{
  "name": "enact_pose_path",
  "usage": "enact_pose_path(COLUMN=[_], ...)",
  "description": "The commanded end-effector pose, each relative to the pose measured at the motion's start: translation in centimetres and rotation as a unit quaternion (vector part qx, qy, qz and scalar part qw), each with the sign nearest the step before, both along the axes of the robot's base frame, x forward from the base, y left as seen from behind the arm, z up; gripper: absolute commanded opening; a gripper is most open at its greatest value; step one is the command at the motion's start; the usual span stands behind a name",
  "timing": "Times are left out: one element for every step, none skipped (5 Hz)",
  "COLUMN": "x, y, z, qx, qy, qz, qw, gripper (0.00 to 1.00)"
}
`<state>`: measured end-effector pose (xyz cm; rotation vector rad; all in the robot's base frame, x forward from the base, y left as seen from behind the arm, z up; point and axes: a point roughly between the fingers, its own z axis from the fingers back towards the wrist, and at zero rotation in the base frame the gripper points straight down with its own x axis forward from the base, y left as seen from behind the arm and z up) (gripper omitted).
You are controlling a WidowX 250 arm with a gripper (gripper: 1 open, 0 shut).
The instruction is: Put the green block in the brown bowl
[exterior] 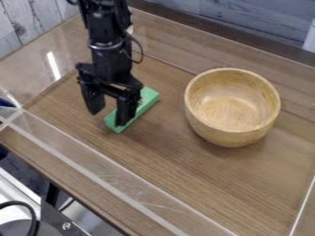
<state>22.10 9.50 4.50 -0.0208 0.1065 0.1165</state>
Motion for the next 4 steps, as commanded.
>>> enact_pose_path(x=[0.77,0.98,1.20,1.37], y=[0.58,0.58,0.55,0.50], z=[0.08,-0.24,-0.33,-0.26], qx=[0.008,0.006,0.005,0.003], qy=[-0.016,-0.017,-0.019,-0.021], qz=[0.007,0.010,0.013,0.014], qw=[0.9998,0.9998,0.9997,0.9997], gripper=[1.00,1.00,1.00,1.00])
